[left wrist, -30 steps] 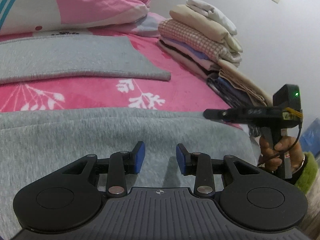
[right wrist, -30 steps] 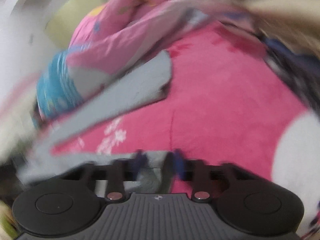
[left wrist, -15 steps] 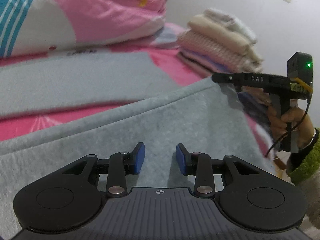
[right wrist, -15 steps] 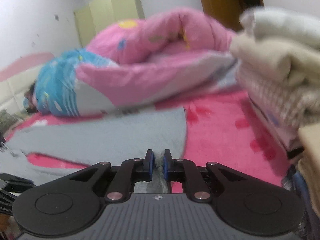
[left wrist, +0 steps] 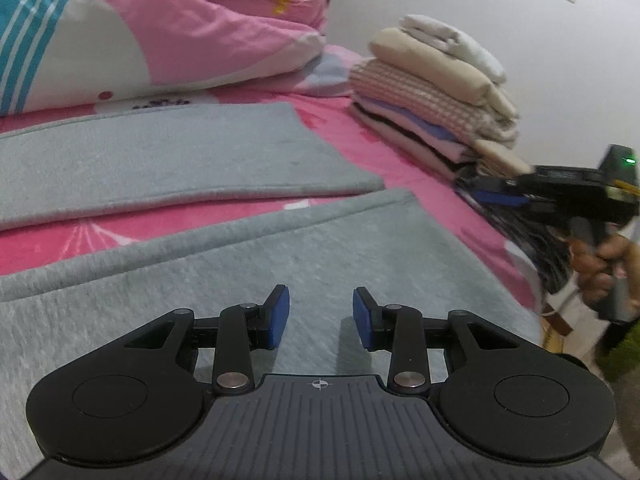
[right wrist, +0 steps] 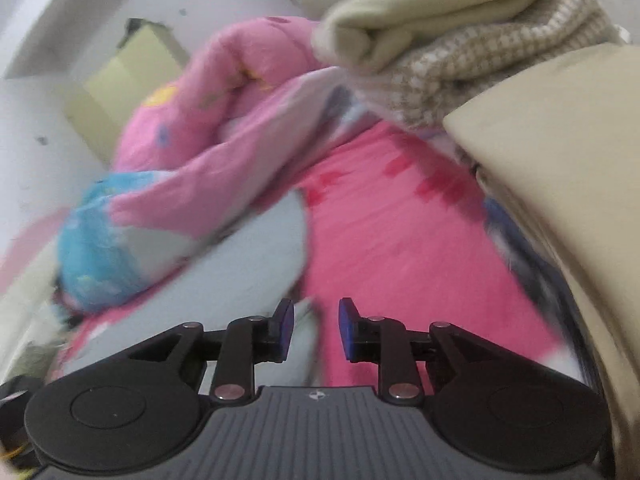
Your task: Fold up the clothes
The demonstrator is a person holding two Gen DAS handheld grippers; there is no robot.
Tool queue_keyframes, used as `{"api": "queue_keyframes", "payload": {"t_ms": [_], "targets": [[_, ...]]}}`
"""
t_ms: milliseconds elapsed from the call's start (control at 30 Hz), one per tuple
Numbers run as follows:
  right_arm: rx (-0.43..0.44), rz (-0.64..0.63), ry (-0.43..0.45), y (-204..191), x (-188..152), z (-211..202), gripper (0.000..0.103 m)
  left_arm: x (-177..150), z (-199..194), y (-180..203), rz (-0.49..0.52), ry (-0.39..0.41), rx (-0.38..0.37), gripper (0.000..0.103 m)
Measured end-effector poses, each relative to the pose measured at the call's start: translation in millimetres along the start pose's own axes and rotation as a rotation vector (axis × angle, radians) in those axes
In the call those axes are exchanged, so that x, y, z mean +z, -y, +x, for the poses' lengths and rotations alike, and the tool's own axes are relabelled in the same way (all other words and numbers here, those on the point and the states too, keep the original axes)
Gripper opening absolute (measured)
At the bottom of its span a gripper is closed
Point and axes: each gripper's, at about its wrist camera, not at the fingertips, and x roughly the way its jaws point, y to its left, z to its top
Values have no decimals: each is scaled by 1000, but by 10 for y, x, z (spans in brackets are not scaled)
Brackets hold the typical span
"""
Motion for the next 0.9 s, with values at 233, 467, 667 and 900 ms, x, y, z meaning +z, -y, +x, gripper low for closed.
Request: {"api": "queue_keyframes", "payload": {"t_ms": [233, 467, 667, 900], "targets": [[-1, -232, -197, -393, -600, -60, 37, -97, 84, 84, 11, -27, 32, 35], [-54, -463, -231, -668, -925, 30, 38, -97, 92, 75, -15, -27, 53, 35], [-99, -430, -147, -636, -1003, -202, 4, -115, 105, 101, 2, -24, 72, 35], [-124, -184, -85, -305, -1053, -467, 4, -122, 113, 131, 32, -26, 82, 35]]}}
